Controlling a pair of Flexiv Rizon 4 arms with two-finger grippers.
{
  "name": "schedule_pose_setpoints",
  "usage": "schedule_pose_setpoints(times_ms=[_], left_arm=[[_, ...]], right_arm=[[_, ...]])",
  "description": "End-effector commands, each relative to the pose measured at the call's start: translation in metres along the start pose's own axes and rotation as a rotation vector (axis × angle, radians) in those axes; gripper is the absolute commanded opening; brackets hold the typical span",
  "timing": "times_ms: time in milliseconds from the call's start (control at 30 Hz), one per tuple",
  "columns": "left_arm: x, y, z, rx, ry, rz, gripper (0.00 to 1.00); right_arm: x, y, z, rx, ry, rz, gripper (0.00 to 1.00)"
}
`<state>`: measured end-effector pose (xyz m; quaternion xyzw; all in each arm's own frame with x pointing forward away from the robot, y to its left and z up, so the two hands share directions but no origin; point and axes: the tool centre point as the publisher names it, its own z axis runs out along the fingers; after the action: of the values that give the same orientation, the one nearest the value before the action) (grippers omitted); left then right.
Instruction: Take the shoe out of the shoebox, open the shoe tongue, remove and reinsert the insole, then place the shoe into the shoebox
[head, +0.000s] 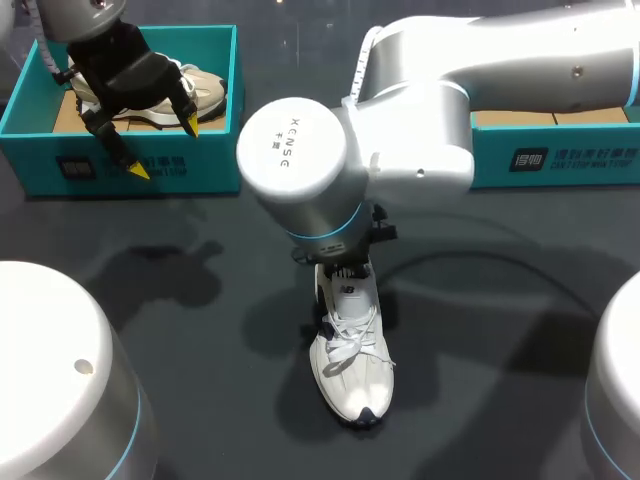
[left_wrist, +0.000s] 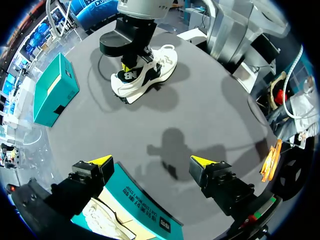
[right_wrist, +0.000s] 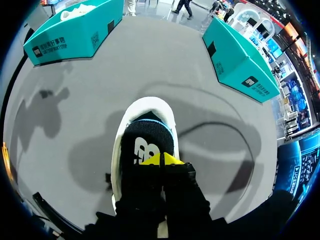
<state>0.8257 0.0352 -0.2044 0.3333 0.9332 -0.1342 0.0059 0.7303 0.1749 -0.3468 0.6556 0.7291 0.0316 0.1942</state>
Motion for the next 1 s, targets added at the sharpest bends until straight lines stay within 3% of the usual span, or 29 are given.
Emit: schedule_pose_setpoints(times_ms=[33, 267, 400, 733, 1000], left_arm=[[0.0, 0.0, 0.0, -0.002, 0.002, 0.0, 1.0], [0.0, 0.0, 0.0, -0.002, 0.002, 0.0, 1.0], [0.0, 0.0, 0.0, -0.002, 0.002, 0.0, 1.0], [0.0, 0.0, 0.0, -0.002, 0.002, 0.0, 1.0], [0.0, 0.0, 0.0, -0.002, 0.002, 0.0, 1.0]], right_arm=[[0.014, -0.007, 0.018, 0.02, -0.023, 0.011, 0.0], [0.019, -0.015, 0.035, 0.069, -0.001, 0.01, 0.0], [0.02, -0.017, 0.034, 0.075, -0.002, 0.01, 0.0], [0.013, -0.002, -0.002, -0.042, -0.013, 0.0, 0.0], [0.013, 0.013, 0.008, -0.1, 0.019, -0.023, 0.0]])
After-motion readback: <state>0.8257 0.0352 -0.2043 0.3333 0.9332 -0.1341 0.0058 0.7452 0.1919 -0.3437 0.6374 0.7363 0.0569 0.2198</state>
